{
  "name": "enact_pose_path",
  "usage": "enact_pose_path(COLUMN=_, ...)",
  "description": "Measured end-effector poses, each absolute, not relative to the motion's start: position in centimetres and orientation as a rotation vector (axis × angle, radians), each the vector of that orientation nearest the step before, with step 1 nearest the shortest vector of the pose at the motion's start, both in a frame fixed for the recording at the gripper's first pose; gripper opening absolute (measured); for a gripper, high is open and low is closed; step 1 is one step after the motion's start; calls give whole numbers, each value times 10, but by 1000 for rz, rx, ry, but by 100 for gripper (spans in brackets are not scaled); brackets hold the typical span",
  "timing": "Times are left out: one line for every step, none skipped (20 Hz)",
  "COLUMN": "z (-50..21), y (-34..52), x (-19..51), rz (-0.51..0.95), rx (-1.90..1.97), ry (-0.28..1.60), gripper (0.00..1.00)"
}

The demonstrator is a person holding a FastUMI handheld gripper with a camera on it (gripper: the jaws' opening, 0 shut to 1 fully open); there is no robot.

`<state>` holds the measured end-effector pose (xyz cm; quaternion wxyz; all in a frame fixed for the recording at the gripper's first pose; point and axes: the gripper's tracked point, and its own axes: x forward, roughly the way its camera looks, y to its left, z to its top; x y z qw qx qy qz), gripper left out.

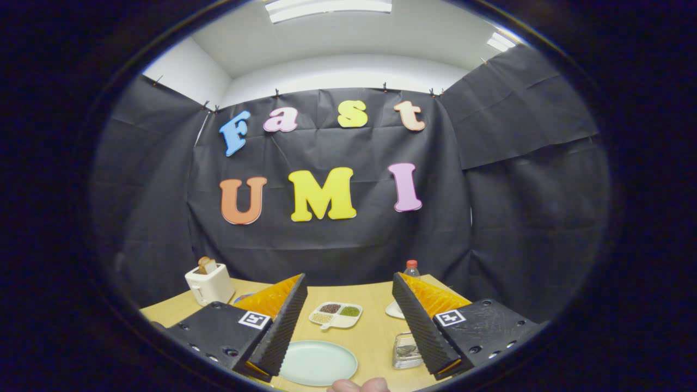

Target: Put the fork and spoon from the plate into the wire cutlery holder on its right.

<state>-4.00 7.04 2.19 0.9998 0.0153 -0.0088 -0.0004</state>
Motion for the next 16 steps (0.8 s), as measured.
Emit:
enact_pose_path(z=22, y=71, x=-39, rz=1, rx=35, ry=-19, gripper=94)
enact_pose_path(z=23, y=72, x=-40, rz=6, rx=43, ry=-24, gripper=94)
enact_pose_path(z=22, y=73, x=-41, rz=11, rx=44, ry=-24, gripper=94)
enact_pose_path(z=16, y=74, x=-39, rz=20, rx=34, ry=-17, gripper=94)
enact_pose_path(z=10, y=73, x=-38, rz=20, rx=14, ry=-3, gripper=94)
enact_pose_path(z=7, y=72, x=-37, rz=18, rx=2, ry=9, gripper=95)
enact_pose_path(z=6, y=72, x=-36, rz=19, rx=0, ry=9, gripper=96)
enact_pose_path(z=7, y=70, x=-35, rz=17, rx=4, ry=2, gripper=97)
enact_pose_path(z=9, y=69, x=-34, rz=13, rx=8, ry=-8, gripper=97)
enact_pose_path(z=9, y=66, x=-34, rz=10, rx=13, ry=-12, gripper=97)
enact_pose_path(z=9, y=65, x=-35, rz=10, rx=18, ry=-11, gripper=97)
enact_pose_path(z=9, y=64, x=-35, rz=9, rx=22, ry=-10, gripper=97)
enact_pose_path(z=10, y=62, x=-35, rz=6, rx=20, ry=-15, gripper=97)
enact_pose_path(z=11, y=59, x=-33, rz=-1, rx=14, ry=-20, gripper=97)
enact_pose_path(z=10, y=60, x=-34, rz=0, rx=5, ry=-20, gripper=97)
enact_pose_path(z=10, y=62, x=-35, rz=4, rx=1, ry=-18, gripper=96)
